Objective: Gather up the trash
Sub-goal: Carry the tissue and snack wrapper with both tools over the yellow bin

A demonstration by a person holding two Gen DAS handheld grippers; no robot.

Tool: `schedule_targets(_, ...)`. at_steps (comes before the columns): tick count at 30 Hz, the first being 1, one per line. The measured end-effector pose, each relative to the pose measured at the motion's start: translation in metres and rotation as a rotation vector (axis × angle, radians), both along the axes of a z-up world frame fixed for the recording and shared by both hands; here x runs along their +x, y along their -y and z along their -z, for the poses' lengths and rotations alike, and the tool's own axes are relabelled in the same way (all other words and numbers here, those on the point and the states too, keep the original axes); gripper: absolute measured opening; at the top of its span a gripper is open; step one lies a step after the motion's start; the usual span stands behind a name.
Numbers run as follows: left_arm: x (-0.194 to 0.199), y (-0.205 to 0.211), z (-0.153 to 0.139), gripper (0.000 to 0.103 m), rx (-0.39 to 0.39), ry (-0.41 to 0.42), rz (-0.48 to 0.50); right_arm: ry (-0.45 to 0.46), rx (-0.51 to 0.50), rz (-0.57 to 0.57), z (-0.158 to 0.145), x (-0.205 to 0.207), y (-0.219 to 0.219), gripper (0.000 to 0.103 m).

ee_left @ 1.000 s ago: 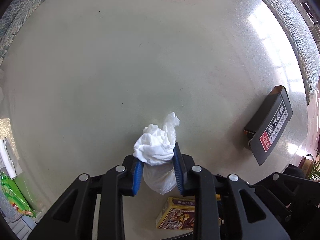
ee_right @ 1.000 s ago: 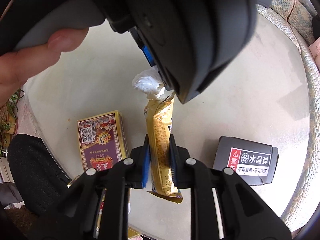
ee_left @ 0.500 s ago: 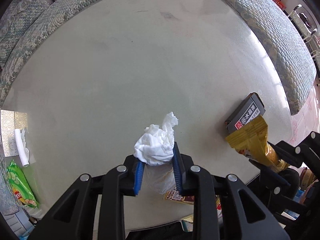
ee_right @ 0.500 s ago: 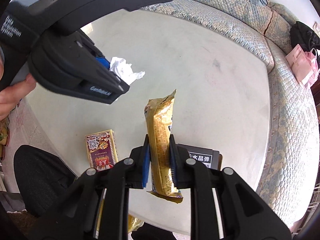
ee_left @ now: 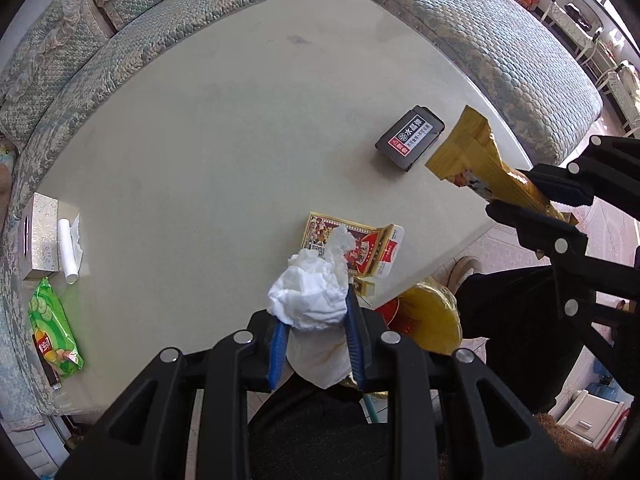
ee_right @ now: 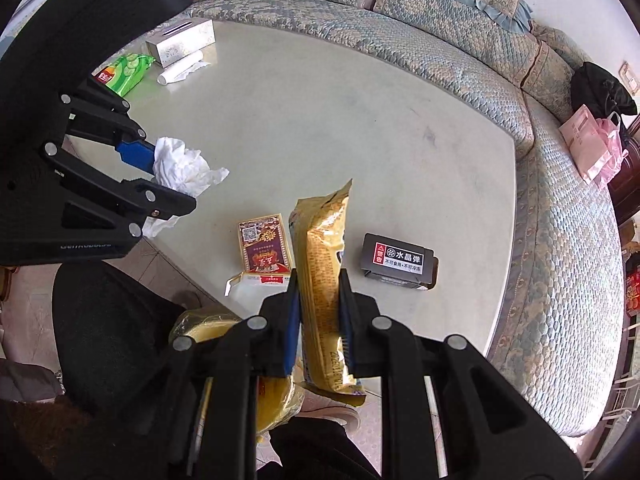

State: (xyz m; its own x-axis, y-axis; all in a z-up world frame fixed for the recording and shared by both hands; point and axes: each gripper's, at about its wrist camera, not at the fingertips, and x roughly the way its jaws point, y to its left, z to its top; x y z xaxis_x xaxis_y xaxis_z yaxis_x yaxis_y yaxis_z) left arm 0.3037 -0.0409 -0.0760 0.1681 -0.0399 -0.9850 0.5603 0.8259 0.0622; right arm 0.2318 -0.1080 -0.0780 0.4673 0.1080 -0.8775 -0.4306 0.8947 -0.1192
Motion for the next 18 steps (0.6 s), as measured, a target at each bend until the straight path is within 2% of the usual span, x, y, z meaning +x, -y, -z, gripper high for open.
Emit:
schedule_targets(7,-0.068,-0.005,-0.005,0.026,-0.014,0.02,0.031,0.017,-0.008,-0.015,-0.01,-0.056,0.004,0.018)
schedule_targets(18,-0.139,-0.007,0.022,0.026,-0.031,0.028,0.069,0.021,-0.02,-0.027,0.0,-0.116,0.006,0.018)
